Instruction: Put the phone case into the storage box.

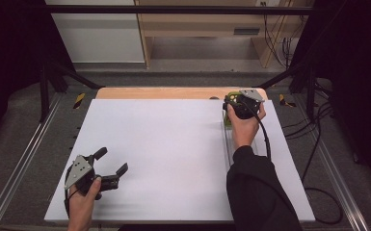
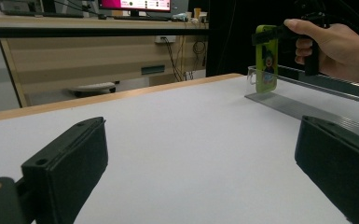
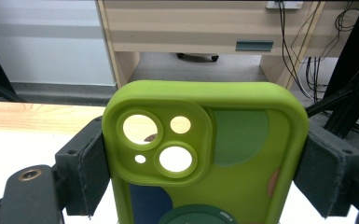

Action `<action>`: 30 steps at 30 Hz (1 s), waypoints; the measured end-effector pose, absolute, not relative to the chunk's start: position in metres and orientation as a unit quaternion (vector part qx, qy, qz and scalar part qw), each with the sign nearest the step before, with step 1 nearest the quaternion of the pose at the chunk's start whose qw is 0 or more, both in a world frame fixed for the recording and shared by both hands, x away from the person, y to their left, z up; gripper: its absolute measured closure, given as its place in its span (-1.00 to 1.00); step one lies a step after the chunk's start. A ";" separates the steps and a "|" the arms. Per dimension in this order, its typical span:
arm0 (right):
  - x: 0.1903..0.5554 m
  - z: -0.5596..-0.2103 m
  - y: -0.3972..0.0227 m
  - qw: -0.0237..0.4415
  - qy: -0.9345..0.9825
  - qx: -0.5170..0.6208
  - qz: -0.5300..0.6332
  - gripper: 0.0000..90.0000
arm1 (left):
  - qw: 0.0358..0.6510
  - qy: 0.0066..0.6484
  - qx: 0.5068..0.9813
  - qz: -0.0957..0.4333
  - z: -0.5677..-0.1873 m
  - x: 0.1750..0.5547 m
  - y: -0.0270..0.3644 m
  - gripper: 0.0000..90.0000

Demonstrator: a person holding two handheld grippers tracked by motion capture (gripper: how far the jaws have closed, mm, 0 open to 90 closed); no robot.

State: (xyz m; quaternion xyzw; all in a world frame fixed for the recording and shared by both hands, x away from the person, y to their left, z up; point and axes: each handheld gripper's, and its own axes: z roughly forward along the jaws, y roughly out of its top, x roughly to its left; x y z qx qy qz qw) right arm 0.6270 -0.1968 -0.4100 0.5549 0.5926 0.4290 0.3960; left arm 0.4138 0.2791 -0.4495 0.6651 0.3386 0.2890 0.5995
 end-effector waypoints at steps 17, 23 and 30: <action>0.631 -0.416 -0.195 0.400 0.589 0.555 0.430 -0.64 | 0.599 0.341 0.666 0.286 -0.450 0.414 0.280 -0.96; 0.632 -0.418 -0.195 0.398 0.591 0.555 0.430 -0.64 | 0.601 0.342 0.664 0.285 -0.450 0.414 0.280 -0.96; 0.633 -0.419 -0.195 0.393 0.591 0.556 0.433 -0.64 | 0.599 0.340 0.666 0.286 -0.450 0.414 0.279 -0.96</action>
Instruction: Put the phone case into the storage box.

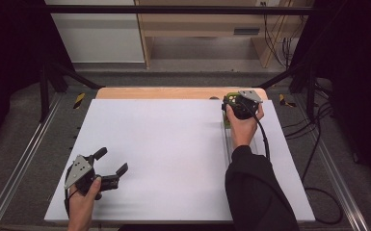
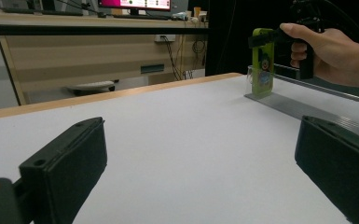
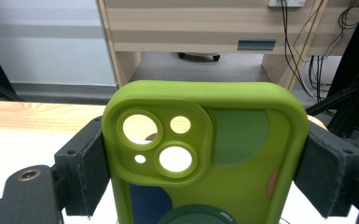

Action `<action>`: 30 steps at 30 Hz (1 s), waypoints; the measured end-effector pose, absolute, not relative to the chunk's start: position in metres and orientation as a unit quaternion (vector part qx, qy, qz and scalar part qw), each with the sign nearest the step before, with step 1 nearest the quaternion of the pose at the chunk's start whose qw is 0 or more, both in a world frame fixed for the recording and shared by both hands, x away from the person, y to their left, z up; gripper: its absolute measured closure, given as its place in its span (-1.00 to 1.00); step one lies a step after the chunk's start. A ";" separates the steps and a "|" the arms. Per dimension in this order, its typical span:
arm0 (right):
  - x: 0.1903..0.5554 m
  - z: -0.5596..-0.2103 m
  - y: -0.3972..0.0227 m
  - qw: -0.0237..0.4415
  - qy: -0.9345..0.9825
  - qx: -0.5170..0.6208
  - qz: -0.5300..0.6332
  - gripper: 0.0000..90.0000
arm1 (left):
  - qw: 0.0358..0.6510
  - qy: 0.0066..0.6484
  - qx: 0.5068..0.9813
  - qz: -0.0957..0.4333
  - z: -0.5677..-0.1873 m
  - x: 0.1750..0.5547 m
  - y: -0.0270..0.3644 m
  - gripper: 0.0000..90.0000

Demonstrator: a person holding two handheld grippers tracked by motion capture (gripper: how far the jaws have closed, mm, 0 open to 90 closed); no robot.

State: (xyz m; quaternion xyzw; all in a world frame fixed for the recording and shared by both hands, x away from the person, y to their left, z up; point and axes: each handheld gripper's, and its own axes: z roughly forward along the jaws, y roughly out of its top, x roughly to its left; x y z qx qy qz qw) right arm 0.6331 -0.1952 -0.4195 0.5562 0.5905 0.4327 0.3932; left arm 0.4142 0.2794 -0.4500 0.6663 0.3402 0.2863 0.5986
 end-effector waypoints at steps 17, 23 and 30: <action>0.634 -0.421 -0.193 0.397 0.594 0.553 0.430 -0.65 | 0.599 0.341 0.666 0.286 -0.450 0.414 0.279 -0.96; 0.634 -0.421 -0.191 0.399 0.596 0.550 0.428 -0.65 | 0.598 0.340 0.667 0.285 -0.450 0.414 0.278 -0.96; 0.635 -0.423 -0.190 0.401 0.594 0.549 0.430 -0.66 | 0.598 0.342 0.666 0.286 -0.450 0.414 0.279 -0.96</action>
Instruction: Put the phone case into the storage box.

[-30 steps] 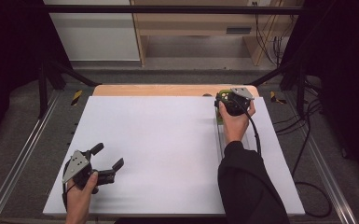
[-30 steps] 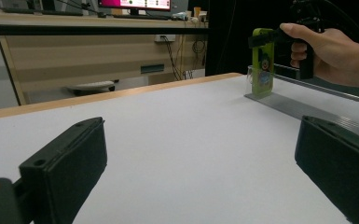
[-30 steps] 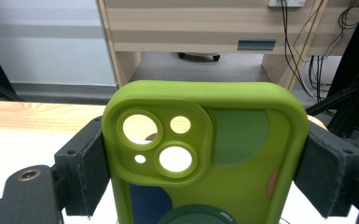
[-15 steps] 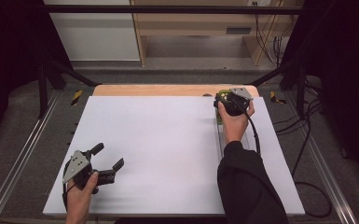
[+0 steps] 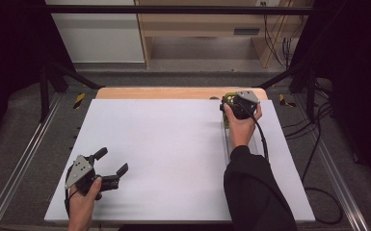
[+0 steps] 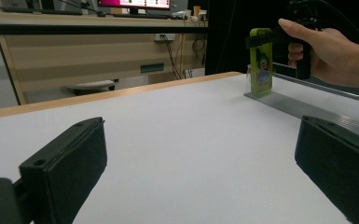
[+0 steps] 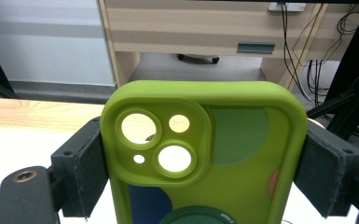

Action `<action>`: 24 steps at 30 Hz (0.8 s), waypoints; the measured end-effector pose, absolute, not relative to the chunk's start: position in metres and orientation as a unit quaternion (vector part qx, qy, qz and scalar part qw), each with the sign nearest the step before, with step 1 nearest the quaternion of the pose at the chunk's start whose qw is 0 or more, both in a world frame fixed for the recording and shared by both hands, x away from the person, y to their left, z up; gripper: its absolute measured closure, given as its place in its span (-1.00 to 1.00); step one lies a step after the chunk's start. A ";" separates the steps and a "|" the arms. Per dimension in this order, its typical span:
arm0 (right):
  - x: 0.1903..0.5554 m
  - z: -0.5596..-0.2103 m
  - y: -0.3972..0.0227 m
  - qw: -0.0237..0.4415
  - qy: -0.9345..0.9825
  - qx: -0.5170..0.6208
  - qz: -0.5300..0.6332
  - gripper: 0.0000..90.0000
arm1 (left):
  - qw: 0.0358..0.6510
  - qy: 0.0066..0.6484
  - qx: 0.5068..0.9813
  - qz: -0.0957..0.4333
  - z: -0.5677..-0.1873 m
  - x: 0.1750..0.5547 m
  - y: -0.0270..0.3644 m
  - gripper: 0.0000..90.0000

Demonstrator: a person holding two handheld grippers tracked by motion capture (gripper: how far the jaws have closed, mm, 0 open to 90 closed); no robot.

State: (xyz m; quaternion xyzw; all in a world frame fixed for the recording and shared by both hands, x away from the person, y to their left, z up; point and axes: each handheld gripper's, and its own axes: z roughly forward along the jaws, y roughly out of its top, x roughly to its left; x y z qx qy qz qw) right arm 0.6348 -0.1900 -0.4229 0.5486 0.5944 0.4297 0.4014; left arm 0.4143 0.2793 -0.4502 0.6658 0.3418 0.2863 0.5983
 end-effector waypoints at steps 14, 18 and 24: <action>0.636 -0.424 -0.193 0.398 0.592 0.551 0.432 -0.67 | 0.598 0.343 0.665 0.286 -0.451 0.415 0.280 -0.96; 0.637 -0.425 -0.192 0.397 0.593 0.550 0.433 -0.68 | 0.599 0.344 0.664 0.285 -0.450 0.414 0.280 -0.96; 0.638 -0.425 -0.193 0.394 0.595 0.550 0.433 -0.72 | 0.599 0.344 0.664 0.285 -0.450 0.414 0.281 -0.96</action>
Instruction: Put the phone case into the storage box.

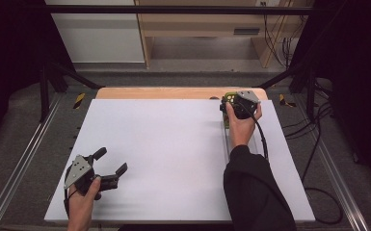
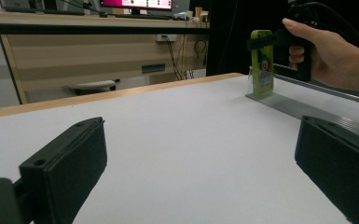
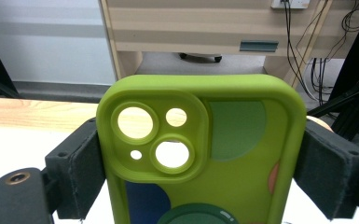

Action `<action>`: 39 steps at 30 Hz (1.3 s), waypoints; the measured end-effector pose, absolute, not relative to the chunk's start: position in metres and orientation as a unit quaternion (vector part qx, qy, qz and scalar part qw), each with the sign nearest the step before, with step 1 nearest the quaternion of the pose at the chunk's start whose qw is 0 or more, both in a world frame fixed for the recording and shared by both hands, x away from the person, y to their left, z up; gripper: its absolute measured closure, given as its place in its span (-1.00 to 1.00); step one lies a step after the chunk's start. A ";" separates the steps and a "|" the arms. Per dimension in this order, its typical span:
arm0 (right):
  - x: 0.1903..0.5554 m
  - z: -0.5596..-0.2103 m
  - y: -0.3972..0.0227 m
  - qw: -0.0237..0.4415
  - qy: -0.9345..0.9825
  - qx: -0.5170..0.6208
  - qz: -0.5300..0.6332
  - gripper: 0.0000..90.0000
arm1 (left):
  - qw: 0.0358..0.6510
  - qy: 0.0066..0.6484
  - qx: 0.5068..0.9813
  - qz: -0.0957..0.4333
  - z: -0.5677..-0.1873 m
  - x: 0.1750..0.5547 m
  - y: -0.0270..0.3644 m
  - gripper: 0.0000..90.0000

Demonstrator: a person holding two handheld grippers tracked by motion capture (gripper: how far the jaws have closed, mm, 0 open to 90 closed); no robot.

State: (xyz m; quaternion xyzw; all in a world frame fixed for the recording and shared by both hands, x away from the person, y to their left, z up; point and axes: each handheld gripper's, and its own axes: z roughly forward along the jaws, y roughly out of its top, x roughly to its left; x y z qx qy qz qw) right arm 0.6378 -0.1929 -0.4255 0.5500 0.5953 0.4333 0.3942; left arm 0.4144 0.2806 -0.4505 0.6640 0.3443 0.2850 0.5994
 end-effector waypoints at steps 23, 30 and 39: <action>0.640 -0.430 -0.194 0.386 0.600 0.552 0.432 -0.89 | 0.599 0.345 0.664 0.285 -0.451 0.415 0.280 -0.96; 0.636 -0.424 -0.196 0.397 0.593 0.550 0.434 -0.90 | 0.599 0.344 0.665 0.285 -0.451 0.415 0.280 -0.96; 0.629 -0.415 -0.194 0.393 0.593 0.548 0.440 -0.90 | 0.601 0.344 0.663 0.285 -0.451 0.415 0.280 -0.96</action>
